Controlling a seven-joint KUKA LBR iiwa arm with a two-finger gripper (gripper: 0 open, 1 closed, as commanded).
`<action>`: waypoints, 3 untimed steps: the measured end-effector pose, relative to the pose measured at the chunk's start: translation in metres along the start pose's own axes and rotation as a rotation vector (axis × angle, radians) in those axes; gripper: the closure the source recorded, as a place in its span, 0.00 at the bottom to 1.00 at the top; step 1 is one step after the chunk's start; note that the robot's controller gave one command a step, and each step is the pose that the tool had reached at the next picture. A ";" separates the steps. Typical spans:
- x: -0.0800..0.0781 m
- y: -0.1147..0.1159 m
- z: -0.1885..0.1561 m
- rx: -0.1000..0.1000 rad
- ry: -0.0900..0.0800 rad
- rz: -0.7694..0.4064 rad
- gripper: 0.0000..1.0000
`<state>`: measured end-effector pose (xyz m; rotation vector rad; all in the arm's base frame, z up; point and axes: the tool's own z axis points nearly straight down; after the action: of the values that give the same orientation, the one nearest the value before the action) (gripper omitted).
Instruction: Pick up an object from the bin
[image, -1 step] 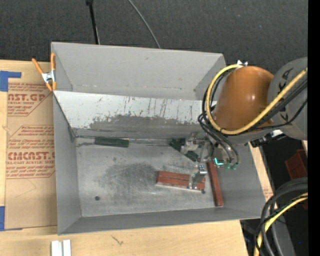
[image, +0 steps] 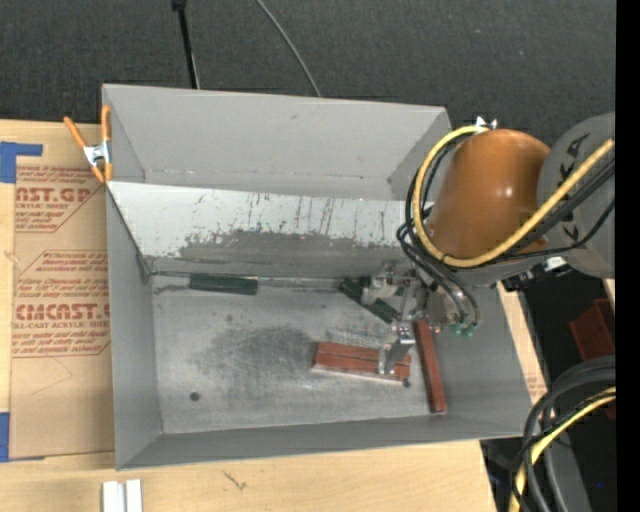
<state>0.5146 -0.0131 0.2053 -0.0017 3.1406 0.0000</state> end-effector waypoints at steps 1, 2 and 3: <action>-0.009 0.007 0.097 -0.001 -0.004 0.078 0.00; -0.010 0.006 0.102 -0.001 0.004 0.120 0.00; 0.004 0.011 0.095 -0.001 0.001 0.231 0.00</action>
Offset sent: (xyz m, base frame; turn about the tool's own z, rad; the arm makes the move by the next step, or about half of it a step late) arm 0.0149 0.0044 -0.0618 0.1611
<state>0.5103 -0.0022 0.1104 0.3610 3.1212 0.0015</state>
